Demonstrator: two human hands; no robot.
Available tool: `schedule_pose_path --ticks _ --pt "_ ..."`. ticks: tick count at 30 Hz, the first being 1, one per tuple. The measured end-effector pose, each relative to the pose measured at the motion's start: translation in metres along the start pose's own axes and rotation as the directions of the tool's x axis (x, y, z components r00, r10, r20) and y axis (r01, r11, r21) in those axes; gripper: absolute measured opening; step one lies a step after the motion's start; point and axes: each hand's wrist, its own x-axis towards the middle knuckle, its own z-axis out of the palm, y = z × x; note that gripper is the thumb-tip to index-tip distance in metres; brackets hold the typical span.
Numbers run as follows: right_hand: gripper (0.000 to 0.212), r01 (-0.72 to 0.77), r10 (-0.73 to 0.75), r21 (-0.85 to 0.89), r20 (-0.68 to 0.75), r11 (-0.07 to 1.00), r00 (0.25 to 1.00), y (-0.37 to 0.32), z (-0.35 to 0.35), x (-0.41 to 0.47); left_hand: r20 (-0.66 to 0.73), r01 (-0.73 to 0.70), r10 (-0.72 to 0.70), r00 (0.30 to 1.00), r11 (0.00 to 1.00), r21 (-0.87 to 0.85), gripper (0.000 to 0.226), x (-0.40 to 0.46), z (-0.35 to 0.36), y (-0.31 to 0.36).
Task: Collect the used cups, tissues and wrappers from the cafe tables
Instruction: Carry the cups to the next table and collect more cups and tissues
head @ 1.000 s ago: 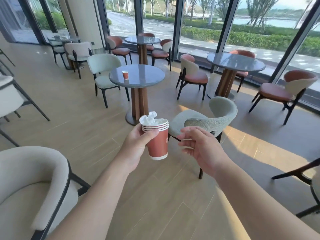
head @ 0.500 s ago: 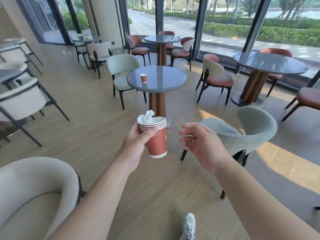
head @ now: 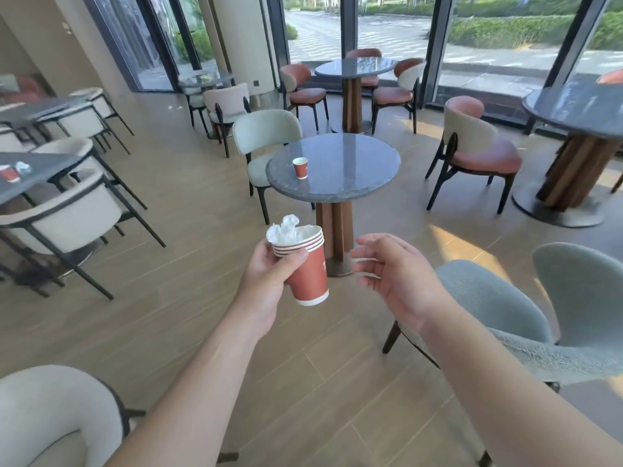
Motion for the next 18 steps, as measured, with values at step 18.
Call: schedule_pose_path --ticks 18 --pt "0.02 -0.043 0.058 -0.087 0.173 0.995 0.983 -0.018 0.026 0.194 -0.086 -0.068 0.068 0.994 0.998 0.006 0.044 0.176 -0.012 0.014"
